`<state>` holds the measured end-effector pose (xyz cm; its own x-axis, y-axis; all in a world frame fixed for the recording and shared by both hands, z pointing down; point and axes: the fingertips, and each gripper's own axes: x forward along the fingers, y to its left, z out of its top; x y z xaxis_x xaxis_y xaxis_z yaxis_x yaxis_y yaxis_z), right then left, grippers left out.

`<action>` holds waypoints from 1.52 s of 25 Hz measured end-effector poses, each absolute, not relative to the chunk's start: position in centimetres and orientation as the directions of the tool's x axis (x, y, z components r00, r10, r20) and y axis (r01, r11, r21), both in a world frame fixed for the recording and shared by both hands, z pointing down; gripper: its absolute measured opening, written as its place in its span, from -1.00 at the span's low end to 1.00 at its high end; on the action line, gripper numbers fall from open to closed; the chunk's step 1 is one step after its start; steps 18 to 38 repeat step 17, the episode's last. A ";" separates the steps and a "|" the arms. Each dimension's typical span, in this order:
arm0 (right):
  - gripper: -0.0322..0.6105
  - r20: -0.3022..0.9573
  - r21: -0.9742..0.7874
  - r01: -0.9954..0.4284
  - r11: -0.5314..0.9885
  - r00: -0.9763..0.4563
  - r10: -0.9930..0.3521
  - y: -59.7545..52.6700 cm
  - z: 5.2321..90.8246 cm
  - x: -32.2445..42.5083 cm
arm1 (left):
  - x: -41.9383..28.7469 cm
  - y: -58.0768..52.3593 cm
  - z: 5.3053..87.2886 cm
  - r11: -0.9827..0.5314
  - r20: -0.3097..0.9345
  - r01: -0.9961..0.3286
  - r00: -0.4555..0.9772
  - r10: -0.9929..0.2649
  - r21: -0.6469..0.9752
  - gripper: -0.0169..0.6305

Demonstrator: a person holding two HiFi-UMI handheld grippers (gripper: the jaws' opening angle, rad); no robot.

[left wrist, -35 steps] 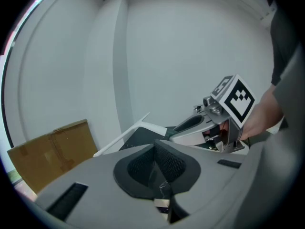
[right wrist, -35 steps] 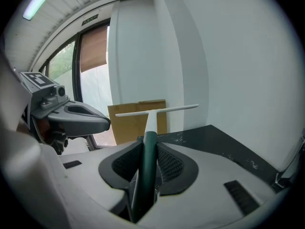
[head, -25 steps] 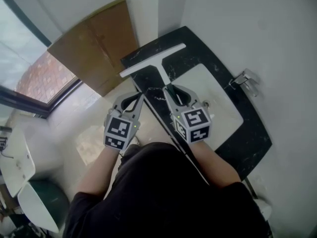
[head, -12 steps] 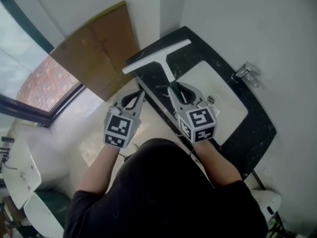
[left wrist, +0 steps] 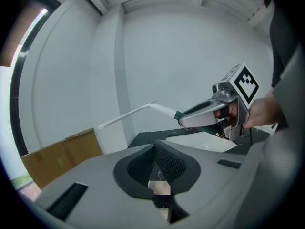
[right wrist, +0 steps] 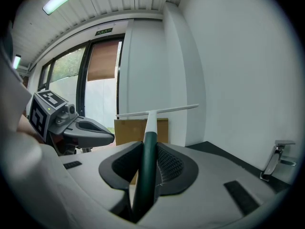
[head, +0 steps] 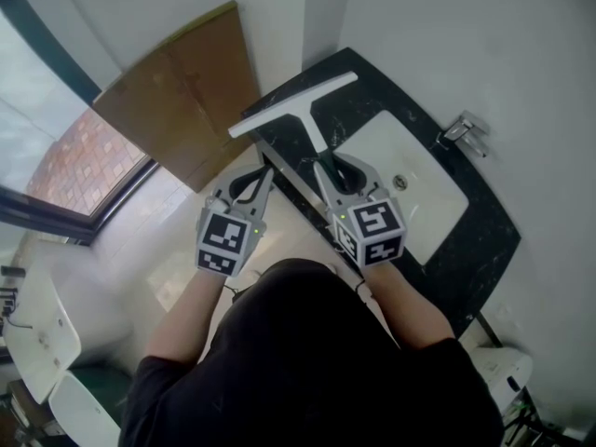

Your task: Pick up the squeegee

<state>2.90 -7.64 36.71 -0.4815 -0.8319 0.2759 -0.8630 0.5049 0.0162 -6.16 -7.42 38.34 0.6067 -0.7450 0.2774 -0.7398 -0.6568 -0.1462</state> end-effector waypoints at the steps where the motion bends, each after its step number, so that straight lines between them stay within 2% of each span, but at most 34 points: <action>1: -0.59 0.277 0.016 -0.864 0.503 -0.480 -0.833 -7.6 36.7 2.8 | -6.2 -7.4 38.3 -0.658 0.275 -0.739 0.609 -0.744 -0.145 -0.93; 38: -0.59 0.288 0.014 -0.867 0.497 -0.473 -0.833 -7.2 36.6 2.3 | -6.4 -7.4 38.3 -0.664 0.268 -0.735 0.617 -0.740 -0.140 -0.93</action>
